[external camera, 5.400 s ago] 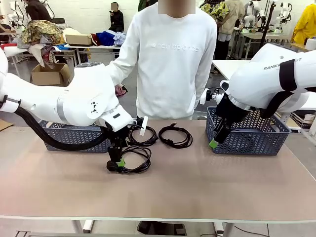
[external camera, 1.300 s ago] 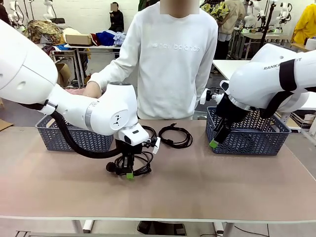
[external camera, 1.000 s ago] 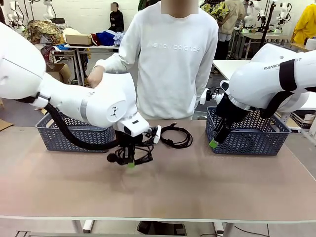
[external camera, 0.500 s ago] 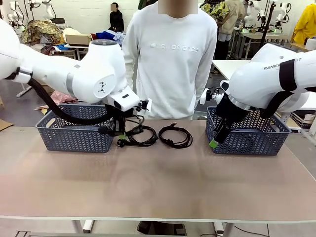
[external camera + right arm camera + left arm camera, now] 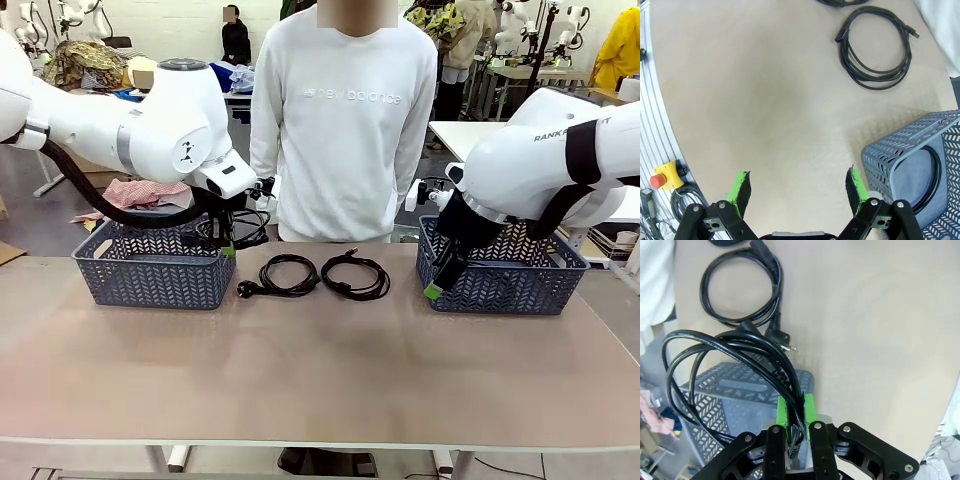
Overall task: Organize the cables according to human instructions.
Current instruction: Pick up a bundle of cables and place it in the basket indicated by the human.
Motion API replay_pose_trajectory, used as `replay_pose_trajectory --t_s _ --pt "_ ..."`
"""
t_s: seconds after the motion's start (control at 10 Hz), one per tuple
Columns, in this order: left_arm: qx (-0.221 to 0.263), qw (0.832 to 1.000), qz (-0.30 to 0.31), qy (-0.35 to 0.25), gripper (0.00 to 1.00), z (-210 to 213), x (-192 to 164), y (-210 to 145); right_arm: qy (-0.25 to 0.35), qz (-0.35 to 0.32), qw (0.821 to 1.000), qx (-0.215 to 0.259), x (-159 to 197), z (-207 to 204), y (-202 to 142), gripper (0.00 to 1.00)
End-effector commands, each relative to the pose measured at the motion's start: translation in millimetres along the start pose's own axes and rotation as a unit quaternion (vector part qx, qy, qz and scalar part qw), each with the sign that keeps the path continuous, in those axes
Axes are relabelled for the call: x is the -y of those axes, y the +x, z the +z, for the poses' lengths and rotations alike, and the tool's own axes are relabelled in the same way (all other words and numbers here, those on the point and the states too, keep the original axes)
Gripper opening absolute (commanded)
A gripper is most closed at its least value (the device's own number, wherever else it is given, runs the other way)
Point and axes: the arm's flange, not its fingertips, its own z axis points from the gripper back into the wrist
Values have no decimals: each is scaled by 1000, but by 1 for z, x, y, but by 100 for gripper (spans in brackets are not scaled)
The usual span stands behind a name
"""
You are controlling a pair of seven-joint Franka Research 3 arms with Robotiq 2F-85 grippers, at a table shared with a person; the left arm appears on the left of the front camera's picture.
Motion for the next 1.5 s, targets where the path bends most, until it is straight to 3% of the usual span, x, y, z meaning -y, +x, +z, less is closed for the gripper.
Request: replay_pose_trajectory --t_s 0.0,0.6,0.7,1.4 --pt "4 1000 5 -3 9 4 -7 -7 -6 -1 1000 -3 1 2 2 100" --pt "0 1000 0 0 9 0 0 0 -6 -1 1000 -3 1 2 2 100" --pt "0 1000 -2 -3 15 -4 0 3 -6 -1 1000 -3 1 2 2 100" --pt "-10 997 -80 15 15 11 -28 -81 -6 -1 1000 -3 1 2 2 100"
